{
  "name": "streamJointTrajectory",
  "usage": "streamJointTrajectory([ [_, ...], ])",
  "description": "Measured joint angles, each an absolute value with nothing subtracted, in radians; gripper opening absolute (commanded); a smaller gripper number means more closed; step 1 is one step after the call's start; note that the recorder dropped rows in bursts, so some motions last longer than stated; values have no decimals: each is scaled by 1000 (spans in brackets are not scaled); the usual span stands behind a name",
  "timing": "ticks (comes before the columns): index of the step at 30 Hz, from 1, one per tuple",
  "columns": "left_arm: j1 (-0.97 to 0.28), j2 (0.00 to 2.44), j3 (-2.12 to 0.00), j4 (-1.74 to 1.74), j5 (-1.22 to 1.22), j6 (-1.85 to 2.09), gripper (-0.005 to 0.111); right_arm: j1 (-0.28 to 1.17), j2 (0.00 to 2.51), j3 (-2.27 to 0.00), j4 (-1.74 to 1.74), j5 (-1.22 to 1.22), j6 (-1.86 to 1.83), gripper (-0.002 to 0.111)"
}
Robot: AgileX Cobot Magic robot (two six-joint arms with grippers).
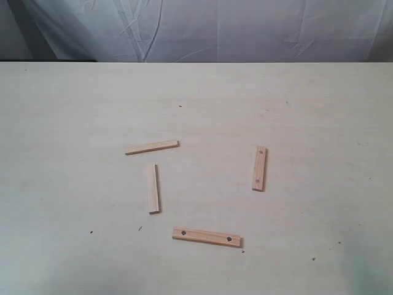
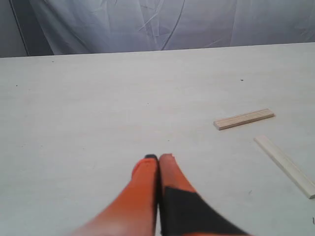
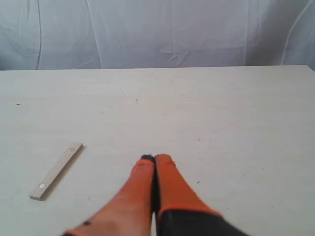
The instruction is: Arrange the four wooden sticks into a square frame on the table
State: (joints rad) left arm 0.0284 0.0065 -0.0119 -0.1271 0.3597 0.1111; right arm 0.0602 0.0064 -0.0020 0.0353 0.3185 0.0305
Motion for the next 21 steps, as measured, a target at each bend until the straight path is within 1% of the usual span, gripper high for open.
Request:
streamJointTrajectory([
  [10, 28, 6, -12, -127, 360, 111, 0, 60, 6, -2, 35, 319, 30, 0],
  [14, 28, 6, -12, -71, 358, 113, 0, 60, 6, -2, 35, 313, 30, 0],
  [18, 28, 6, -12, 17, 329, 113, 0, 60, 6, -2, 35, 206, 30, 0],
  [21, 28, 6, -12, 27, 221, 113, 0, 60, 6, -2, 35, 65, 30, 0],
])
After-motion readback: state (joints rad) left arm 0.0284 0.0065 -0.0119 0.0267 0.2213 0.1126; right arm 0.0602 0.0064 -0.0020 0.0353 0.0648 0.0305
